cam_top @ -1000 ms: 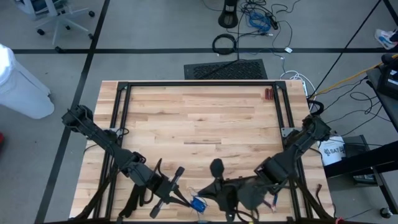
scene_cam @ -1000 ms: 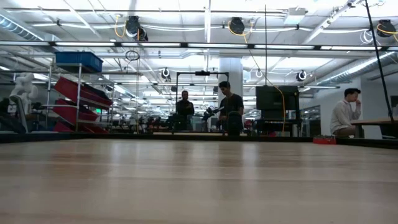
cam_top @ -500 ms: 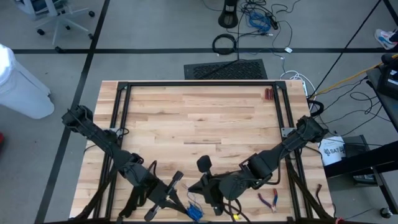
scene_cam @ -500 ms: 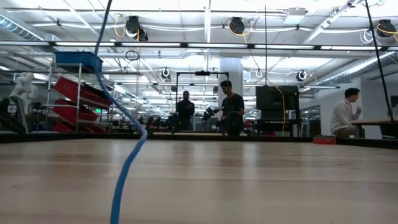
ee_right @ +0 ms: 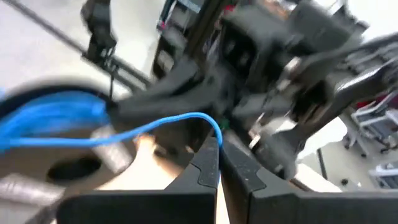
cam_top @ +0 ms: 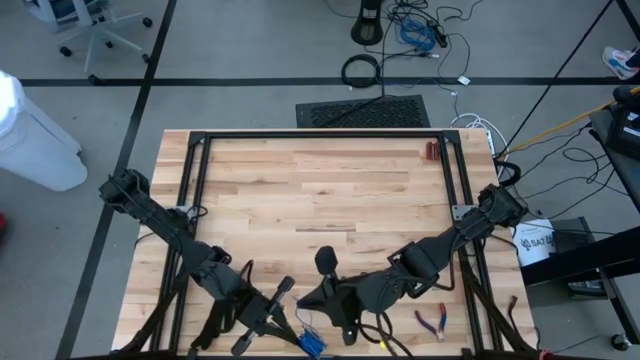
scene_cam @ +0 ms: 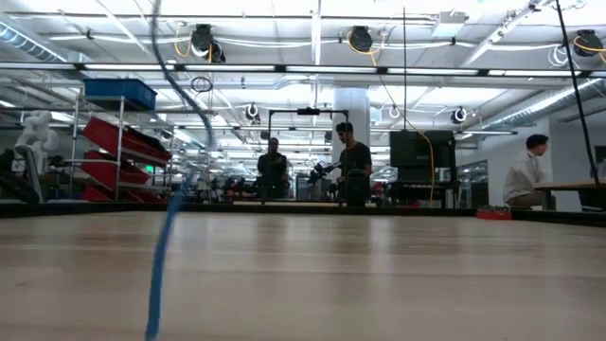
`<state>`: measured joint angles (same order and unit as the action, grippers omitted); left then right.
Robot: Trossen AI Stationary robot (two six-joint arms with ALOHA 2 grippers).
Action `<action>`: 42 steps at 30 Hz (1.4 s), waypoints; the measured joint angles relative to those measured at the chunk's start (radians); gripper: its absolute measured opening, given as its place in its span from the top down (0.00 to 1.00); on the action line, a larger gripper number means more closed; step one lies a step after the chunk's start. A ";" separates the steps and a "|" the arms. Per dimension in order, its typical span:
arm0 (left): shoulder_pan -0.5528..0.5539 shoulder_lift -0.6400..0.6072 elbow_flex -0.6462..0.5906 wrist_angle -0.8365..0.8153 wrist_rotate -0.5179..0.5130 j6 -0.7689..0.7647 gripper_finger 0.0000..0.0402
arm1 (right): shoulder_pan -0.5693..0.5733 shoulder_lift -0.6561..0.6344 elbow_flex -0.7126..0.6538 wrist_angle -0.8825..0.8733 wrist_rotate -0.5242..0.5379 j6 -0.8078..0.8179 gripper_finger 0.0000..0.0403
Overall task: Coil cords
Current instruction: Coil the blue wire onto the black spool
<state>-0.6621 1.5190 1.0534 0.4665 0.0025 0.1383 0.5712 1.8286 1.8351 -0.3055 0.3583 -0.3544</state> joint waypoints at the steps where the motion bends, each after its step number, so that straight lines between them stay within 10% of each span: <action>1: 0.003 0.005 0.000 -0.001 -0.001 -0.001 1.00 | 0.000 0.000 0.000 0.016 -0.003 -0.007 1.00; 42: 0.020 0.030 0.000 0.157 0.003 0.087 1.00 | -0.044 0.002 0.000 -0.016 -0.198 0.075 1.00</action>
<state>-0.6418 1.5490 1.0536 0.6238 0.0059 0.2255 0.5275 1.8309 1.8351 -0.3214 0.1606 -0.2795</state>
